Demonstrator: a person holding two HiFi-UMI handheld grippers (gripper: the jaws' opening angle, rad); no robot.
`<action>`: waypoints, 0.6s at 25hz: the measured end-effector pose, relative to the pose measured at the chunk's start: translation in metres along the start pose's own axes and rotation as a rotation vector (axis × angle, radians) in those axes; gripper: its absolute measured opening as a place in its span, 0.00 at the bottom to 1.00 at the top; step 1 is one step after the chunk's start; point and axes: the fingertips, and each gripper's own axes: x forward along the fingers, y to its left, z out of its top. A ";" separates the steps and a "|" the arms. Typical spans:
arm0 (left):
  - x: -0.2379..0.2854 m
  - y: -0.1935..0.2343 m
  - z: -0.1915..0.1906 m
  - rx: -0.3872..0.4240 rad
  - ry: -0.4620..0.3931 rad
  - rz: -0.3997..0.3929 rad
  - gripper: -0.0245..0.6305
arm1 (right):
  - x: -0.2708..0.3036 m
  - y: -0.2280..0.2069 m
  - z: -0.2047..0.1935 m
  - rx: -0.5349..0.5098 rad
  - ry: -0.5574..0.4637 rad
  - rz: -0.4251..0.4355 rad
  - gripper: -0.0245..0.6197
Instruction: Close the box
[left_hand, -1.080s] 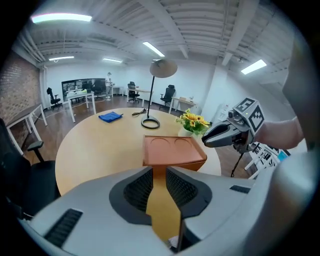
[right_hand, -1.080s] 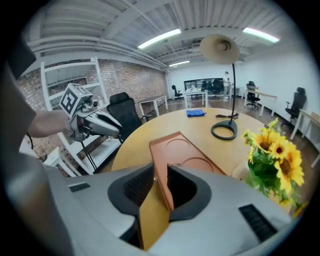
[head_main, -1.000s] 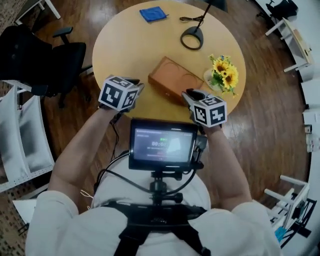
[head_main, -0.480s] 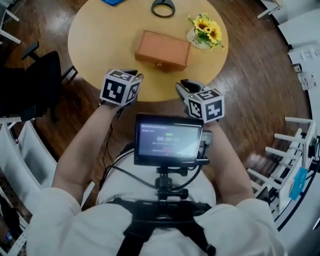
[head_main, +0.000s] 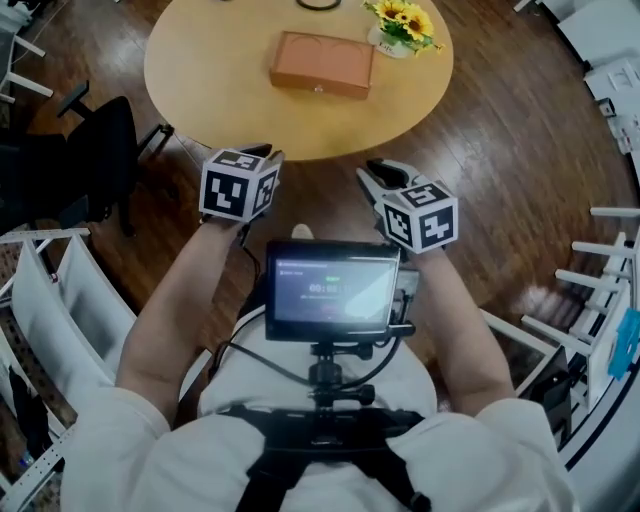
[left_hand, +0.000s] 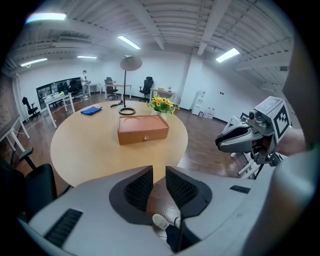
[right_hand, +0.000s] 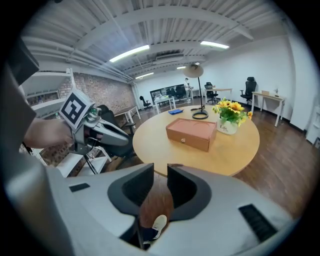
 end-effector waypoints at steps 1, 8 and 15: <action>-0.008 -0.006 -0.007 0.003 0.000 0.006 0.17 | -0.005 0.006 -0.006 -0.001 -0.008 0.003 0.18; -0.047 -0.018 -0.045 0.007 -0.005 -0.003 0.17 | -0.027 0.045 -0.037 0.003 -0.037 -0.030 0.18; -0.088 -0.003 -0.062 0.028 -0.045 -0.059 0.17 | -0.051 0.088 -0.051 0.048 -0.048 -0.124 0.18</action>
